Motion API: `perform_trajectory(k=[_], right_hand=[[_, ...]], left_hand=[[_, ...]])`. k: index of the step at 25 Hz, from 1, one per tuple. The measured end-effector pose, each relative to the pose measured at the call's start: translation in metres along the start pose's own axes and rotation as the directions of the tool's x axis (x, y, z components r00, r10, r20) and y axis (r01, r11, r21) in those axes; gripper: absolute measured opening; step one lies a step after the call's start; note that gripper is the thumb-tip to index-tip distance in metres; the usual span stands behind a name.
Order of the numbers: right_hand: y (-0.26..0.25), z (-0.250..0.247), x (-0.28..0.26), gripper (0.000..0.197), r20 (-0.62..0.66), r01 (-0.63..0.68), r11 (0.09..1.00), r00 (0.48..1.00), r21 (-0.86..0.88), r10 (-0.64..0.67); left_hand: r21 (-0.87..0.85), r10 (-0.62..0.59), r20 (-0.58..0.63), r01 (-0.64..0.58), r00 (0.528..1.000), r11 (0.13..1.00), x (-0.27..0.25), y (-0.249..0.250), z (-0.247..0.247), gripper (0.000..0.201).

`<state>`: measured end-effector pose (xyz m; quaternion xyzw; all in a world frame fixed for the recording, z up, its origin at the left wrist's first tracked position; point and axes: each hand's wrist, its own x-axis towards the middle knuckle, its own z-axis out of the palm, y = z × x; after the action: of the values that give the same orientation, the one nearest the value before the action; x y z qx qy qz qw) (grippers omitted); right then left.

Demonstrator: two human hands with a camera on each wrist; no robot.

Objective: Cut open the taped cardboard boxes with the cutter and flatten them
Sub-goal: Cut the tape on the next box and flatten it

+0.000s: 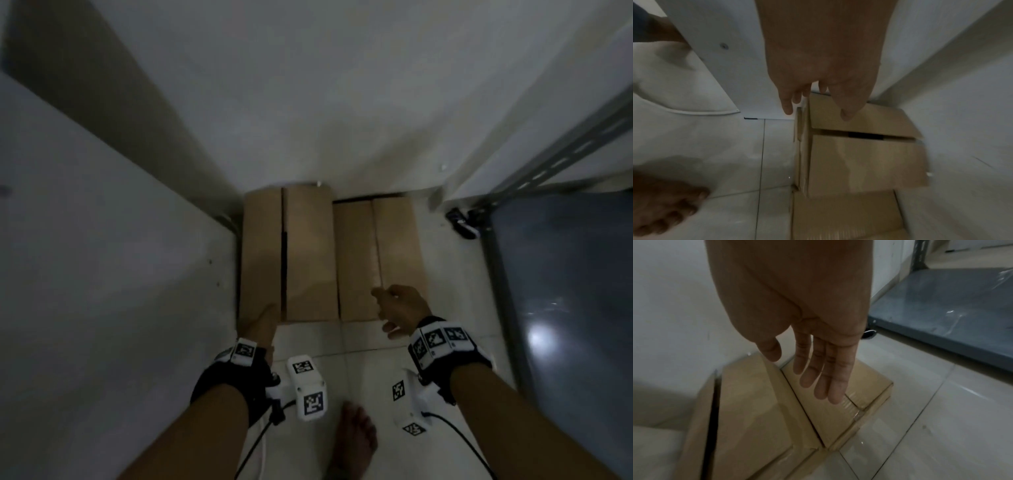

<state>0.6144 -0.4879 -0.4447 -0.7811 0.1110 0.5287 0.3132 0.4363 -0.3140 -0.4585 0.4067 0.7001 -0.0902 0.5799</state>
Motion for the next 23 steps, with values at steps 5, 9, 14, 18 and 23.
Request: perform_trajectory(k=[5,9,14,18,23], right_hand=[[-0.001,0.060,0.086,0.078,0.081,0.053,0.996,0.996,-0.066,-0.047],[0.006,0.103,0.129,0.127,0.093,0.141,0.990,0.986,-0.009,-0.139],[0.024,0.104,0.121,0.131,0.051,0.237,0.970,0.970,0.051,-0.239],[0.014,0.077,0.059,0.069,0.068,0.271,0.952,0.957,0.145,-0.283],[-0.006,0.025,-0.050,0.065,0.011,0.247,0.953,0.967,0.174,-0.253]], left_hand=[[-0.182,-0.020,-0.106,0.001,0.994,0.983,0.088,-0.026,-0.006,0.065],[-0.294,0.049,-0.205,-0.110,0.977,0.949,0.112,-0.045,0.016,0.095],[-0.266,0.159,-0.276,-0.235,0.948,0.935,0.102,-0.056,0.020,0.126],[-0.289,0.149,-0.259,-0.224,0.954,0.931,0.042,-0.037,0.028,0.121],[-0.280,0.128,-0.325,-0.224,0.937,0.933,-0.077,0.005,0.028,0.121]])
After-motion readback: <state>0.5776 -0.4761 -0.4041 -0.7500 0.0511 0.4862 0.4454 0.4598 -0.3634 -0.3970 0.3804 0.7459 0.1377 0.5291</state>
